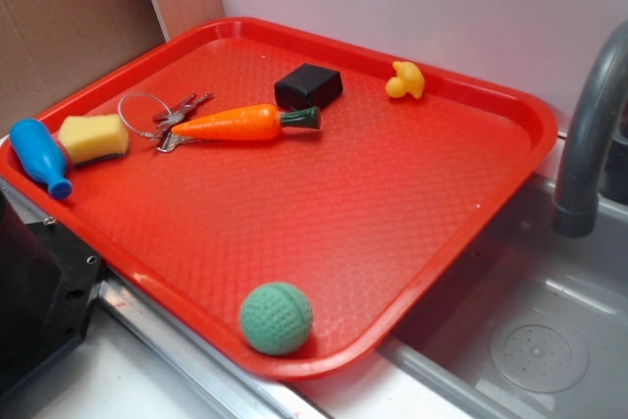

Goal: Grab the carrot.

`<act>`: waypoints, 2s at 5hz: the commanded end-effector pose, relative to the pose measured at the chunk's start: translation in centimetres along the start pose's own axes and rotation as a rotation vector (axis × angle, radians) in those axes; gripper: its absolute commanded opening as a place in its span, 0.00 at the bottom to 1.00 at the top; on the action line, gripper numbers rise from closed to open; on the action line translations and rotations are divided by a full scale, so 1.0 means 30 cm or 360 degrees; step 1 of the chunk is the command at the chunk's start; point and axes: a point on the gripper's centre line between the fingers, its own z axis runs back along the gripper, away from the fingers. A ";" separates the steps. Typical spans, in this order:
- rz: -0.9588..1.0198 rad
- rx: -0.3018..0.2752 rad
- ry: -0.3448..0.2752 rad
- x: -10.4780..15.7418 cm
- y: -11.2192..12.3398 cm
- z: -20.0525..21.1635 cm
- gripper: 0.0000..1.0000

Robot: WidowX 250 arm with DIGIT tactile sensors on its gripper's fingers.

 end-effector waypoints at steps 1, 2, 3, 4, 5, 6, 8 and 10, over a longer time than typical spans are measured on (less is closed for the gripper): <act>0.0000 0.0000 0.0000 0.000 0.000 0.000 1.00; -0.0256 0.0006 -0.0062 0.148 0.021 -0.175 1.00; -0.0502 -0.0008 -0.0096 0.252 -0.052 -0.296 1.00; -0.0597 -0.0049 -0.0066 0.303 -0.034 -0.423 1.00; -0.0659 0.0024 -0.0015 0.333 -0.019 -0.529 1.00; -0.0632 0.0072 0.0049 0.364 0.034 -0.649 1.00; -0.0645 0.0085 0.0174 0.345 0.037 -0.781 0.00; -0.0564 0.0094 -0.0020 0.310 0.023 -0.564 0.00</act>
